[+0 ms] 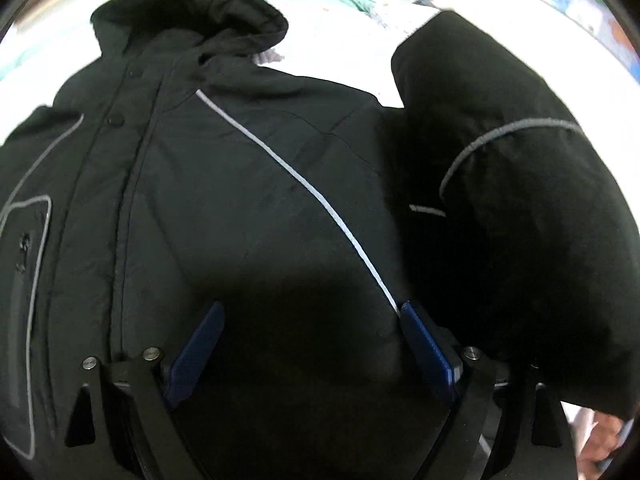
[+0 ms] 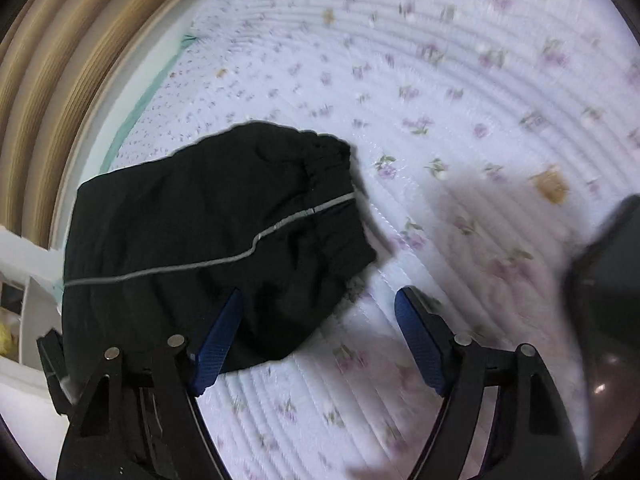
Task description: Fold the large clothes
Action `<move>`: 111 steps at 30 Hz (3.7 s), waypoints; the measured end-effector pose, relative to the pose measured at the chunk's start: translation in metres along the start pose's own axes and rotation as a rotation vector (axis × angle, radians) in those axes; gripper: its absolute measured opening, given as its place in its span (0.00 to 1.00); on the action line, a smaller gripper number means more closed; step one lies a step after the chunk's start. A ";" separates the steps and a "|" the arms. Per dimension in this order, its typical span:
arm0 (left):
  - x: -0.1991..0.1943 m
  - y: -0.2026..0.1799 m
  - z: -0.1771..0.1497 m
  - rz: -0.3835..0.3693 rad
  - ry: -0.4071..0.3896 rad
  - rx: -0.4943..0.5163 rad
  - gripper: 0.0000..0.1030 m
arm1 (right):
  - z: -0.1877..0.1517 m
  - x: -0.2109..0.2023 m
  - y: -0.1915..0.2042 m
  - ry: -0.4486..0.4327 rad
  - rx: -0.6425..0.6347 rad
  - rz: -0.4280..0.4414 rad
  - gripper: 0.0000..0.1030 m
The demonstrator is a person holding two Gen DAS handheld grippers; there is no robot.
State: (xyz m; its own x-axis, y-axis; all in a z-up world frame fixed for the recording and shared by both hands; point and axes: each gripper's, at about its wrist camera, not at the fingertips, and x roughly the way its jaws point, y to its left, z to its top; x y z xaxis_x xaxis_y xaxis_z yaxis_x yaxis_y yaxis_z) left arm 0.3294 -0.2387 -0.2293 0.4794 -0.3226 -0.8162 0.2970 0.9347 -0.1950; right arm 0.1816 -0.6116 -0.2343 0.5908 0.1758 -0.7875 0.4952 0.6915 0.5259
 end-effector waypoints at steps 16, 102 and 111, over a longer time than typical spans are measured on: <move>-0.047 -0.032 0.015 -0.045 -0.069 0.082 0.86 | 0.052 -0.071 0.059 -0.350 -0.294 -0.117 0.22; -0.150 0.206 0.037 0.114 -0.215 -0.176 0.19 | -0.077 0.056 0.267 -0.082 -0.715 -0.174 0.48; -0.092 0.247 -0.005 0.421 0.044 -0.081 0.27 | -0.132 0.175 0.330 0.155 -0.852 -0.184 0.48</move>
State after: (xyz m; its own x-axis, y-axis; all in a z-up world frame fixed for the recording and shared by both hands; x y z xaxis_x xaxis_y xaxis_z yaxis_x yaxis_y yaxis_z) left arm 0.3546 0.0226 -0.2051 0.5085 0.0946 -0.8559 0.0168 0.9927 0.1197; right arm 0.3646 -0.2599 -0.2409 0.4249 0.0606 -0.9032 -0.1055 0.9943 0.0171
